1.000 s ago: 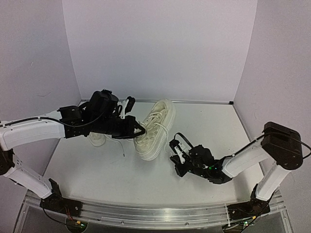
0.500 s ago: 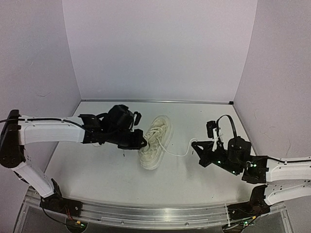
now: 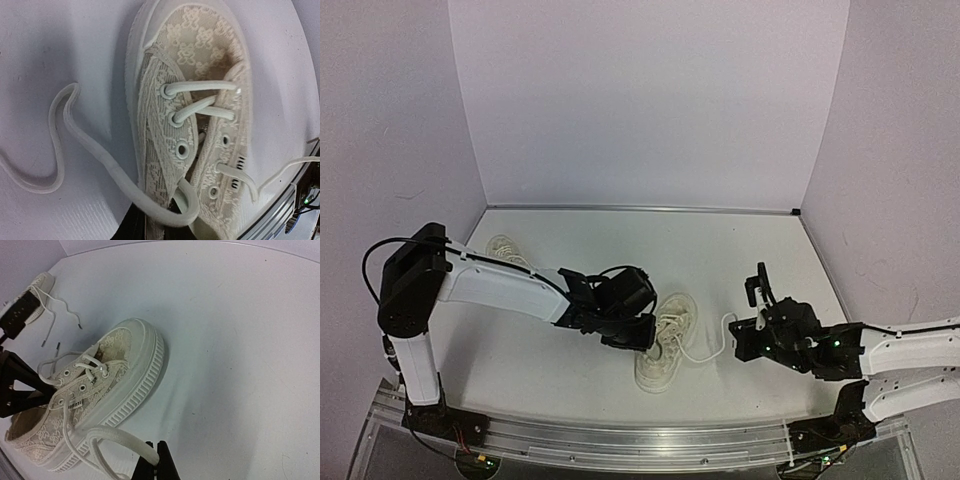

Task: Tie the shoes

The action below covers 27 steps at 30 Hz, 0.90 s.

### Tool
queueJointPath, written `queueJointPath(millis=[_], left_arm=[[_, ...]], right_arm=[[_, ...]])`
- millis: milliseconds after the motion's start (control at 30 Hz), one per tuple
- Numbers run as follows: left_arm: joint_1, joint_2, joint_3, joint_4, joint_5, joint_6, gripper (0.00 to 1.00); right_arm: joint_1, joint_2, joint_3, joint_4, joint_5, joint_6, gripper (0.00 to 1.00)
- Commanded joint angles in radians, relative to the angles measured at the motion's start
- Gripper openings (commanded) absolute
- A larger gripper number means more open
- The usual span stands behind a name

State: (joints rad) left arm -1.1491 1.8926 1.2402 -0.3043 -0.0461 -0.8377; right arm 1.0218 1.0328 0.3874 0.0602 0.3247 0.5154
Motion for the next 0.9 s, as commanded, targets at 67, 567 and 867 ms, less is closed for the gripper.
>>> queueJointPath(millis=[67, 567, 867], left_arm=[[0.012, -0.151, 0.052, -0.135, -0.180, 0.033, 0.47], [0.200, -0.149, -0.132, -0.184, -0.154, -0.033, 0.46], [0.192, -0.025, -0.107, -0.098, -0.115, 0.003, 0.43]], right_arm=[[0.003, 0.076, 0.066, -0.025, 0.039, 0.080, 0.00], [-0.076, 0.431, 0.222, 0.009, 0.009, 0.099, 0.00], [-0.162, 0.605, 0.294, 0.102, -0.121, 0.043, 0.00]])
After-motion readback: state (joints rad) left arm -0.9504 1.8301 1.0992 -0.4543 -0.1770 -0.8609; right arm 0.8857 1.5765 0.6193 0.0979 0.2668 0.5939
